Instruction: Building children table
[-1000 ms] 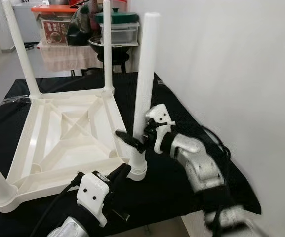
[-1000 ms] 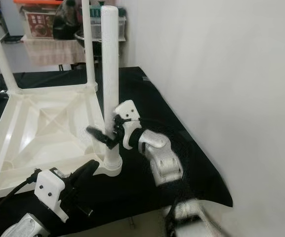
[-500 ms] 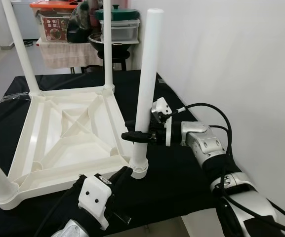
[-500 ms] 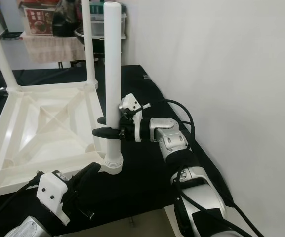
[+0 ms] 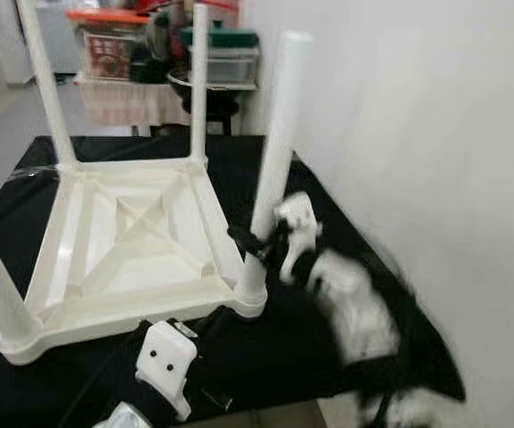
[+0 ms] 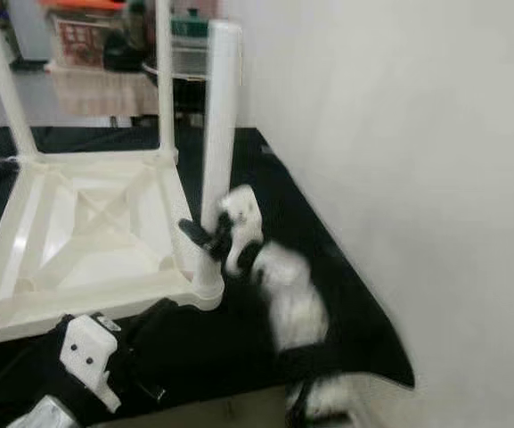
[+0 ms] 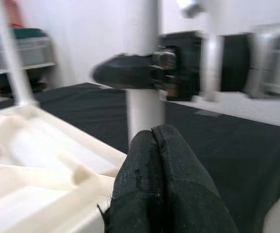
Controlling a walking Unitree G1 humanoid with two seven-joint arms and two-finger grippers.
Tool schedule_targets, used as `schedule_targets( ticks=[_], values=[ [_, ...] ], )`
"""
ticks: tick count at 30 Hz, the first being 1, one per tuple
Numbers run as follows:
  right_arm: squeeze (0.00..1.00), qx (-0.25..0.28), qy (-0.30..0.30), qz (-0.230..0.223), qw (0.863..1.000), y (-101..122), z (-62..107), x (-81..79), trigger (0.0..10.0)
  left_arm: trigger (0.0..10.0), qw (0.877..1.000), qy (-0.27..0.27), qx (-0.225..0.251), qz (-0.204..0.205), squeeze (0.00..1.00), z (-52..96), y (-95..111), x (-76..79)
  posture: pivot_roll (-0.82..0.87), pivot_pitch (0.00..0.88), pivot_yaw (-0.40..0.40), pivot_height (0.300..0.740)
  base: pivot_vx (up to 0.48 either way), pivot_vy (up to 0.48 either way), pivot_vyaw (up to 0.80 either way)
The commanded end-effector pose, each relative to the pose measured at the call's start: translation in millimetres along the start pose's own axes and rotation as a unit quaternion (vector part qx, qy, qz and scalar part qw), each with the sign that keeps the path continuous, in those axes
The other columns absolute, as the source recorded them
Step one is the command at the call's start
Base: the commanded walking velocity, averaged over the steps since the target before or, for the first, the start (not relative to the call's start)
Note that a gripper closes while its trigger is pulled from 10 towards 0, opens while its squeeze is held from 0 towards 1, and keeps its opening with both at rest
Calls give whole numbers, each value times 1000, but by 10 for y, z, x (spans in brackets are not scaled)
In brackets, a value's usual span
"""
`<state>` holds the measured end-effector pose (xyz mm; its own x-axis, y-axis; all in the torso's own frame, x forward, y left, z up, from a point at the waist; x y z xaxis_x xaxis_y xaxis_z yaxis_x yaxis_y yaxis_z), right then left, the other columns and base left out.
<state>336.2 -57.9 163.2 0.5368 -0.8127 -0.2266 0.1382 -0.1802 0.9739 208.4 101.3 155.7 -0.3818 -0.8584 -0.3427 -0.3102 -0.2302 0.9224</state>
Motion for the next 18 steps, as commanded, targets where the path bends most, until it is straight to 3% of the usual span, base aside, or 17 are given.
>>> schedule_targets(
  ticks=[1,8,9,10,11,12,16,18],
  values=[
    [0,-91,-28,10,995,-383,70,61,0,10000,1000,-3,5,-3,0,-12,13,-5,82,0,-105,740,0,0,0],
    [0,-103,-19,45,994,-405,-2,35,0,10000,1000,-4,9,0,0,-41,13,9,87,0,-122,740,0,0,0],
    [0,-101,-30,50,993,-382,-14,48,7098,10000,1000,-2,10,-2,0,-46,16,8,87,0,-122,740,0,0,0],
    [0,-101,-30,50,993,-382,-14,48,7098,10000,1000,-2,10,-2,0,-46,16,8,87,0,-122,740,0,0,0],
    [647,-91,-35,48,994,-317,-13,35,10000,10000,1000,0,11,-3,0,-50,18,9,79,0,-119,740,0,0,0],
    [1000,-74,-23,33,996,-225,-32,10,10000,10000,1000,0,11,-3,0,-52,18,12,79,0,-119,740,0,0,0],
    [1000,-47,20,13,999,-71,-59,-69,10000,10000,1000,-1,12,-2,0,-56,19,16,73,0,-113,740,0,0,0],
    [1000,-20,112,-3,993,93,-76,-197,10000,10000,1000,-2,12,-1,0,-64,18,17,71,0,-112,740,0,0,0]
  ],
)
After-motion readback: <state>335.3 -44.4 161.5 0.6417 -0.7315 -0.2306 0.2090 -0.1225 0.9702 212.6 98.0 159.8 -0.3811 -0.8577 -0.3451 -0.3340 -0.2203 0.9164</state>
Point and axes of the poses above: a point about 5 cm out from each wrist's last joint towards the gripper, its own z axis pointing back from the gripper into the wrist, its own y axis along the axis of the wrist's last joint, x = y × z, the point moved 3 cm from there along -z, pointing out of the wrist towards the gripper, and after that the axes turned 14 degrees about -z, right-handed, at the moved point
